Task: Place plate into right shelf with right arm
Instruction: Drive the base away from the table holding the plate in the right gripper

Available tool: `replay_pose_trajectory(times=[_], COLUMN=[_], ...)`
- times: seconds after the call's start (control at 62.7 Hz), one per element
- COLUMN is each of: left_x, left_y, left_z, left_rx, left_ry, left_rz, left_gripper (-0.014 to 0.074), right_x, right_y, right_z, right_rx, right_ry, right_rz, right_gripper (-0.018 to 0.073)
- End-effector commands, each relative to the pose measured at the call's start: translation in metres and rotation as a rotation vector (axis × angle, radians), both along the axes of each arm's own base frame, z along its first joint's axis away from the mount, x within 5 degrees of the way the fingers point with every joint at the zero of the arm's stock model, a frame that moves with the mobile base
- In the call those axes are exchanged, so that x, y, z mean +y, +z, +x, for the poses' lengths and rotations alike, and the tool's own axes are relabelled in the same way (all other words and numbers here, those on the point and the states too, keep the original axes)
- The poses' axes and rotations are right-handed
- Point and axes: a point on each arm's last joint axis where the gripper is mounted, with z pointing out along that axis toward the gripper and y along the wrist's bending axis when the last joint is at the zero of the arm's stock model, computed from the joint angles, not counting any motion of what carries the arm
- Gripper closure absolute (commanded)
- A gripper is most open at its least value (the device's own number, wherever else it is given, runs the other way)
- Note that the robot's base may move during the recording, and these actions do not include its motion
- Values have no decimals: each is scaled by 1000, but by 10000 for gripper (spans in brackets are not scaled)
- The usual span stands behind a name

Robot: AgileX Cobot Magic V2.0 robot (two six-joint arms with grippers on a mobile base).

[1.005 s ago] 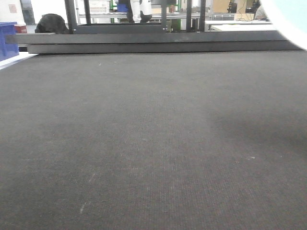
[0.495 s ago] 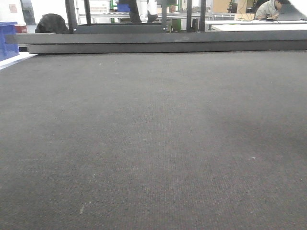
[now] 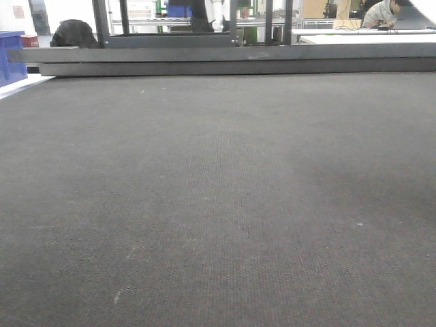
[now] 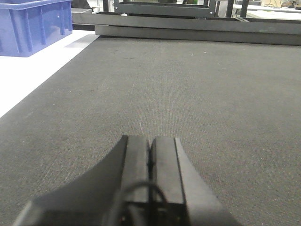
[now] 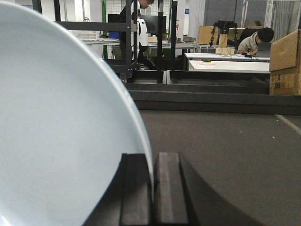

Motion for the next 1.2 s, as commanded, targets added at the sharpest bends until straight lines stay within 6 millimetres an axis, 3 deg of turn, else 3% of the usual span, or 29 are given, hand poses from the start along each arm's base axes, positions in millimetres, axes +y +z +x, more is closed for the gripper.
replay_pose_trajectory(times=[0.0, 1.181], left_x=[1, 1], left_y=[5, 5], left_z=[-1, -1], left_rx=[-89, -89], left_ry=[9, 9], left_rz=[-18, -18], left_gripper=[724, 724], right_x=[0, 0], right_y=[18, 18], right_z=[-3, -3], right_rx=[-124, -124], right_ry=[-7, -7], right_rz=[-9, -9], right_gripper=[503, 503])
